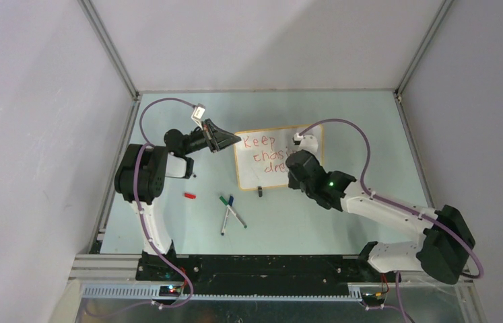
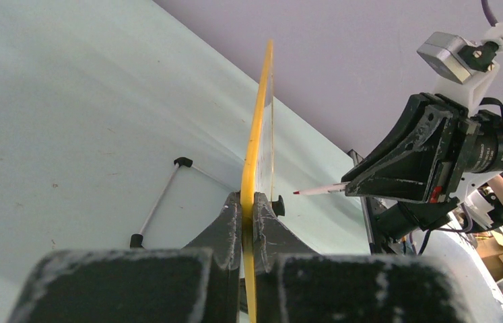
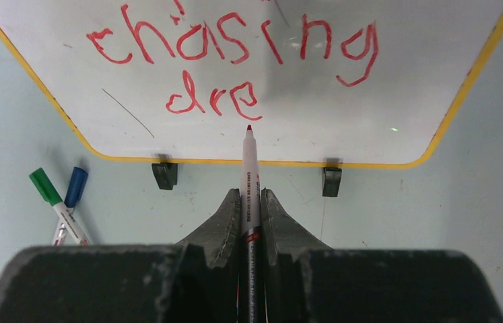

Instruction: Write a sentence on the whiteboard

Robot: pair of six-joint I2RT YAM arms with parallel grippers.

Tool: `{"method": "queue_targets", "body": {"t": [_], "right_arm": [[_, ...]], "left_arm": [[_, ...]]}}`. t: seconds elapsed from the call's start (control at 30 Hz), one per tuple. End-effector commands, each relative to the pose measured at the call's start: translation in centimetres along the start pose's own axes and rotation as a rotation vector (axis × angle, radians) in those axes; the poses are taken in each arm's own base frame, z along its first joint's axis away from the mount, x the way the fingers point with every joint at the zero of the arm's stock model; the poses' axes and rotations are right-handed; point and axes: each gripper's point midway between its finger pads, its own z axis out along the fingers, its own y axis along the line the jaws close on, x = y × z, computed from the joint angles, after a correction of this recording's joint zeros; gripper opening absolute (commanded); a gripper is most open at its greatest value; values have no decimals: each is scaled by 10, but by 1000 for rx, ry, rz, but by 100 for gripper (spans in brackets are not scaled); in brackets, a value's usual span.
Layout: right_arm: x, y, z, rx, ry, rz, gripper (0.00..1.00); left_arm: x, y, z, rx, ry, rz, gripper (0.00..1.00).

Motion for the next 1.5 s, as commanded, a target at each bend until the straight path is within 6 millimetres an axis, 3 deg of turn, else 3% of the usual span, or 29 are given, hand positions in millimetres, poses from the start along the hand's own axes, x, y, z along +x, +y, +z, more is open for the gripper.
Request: {"method": "queue_targets", "body": {"t": [0.0,0.3,0.43,1.17,1.47], "right_arm": [[-9,-2,1,71,-8,-38,0],[-15,-8,4,85,-36,9,0],[-21,0,2,-2,-127,2,0],[-14,-3,18,32,-85,-81,0],[-20,-7,19,54,-102,-82,0]], "left_arm": [[-2,-15,0,55,16,132,0],[-3,-15,0,54,15,132,0],[-2,-14,0,53,15,131,0],[-3,-15,0,54,15,133,0],[-3,-15,0,54,15,132,0]]}}
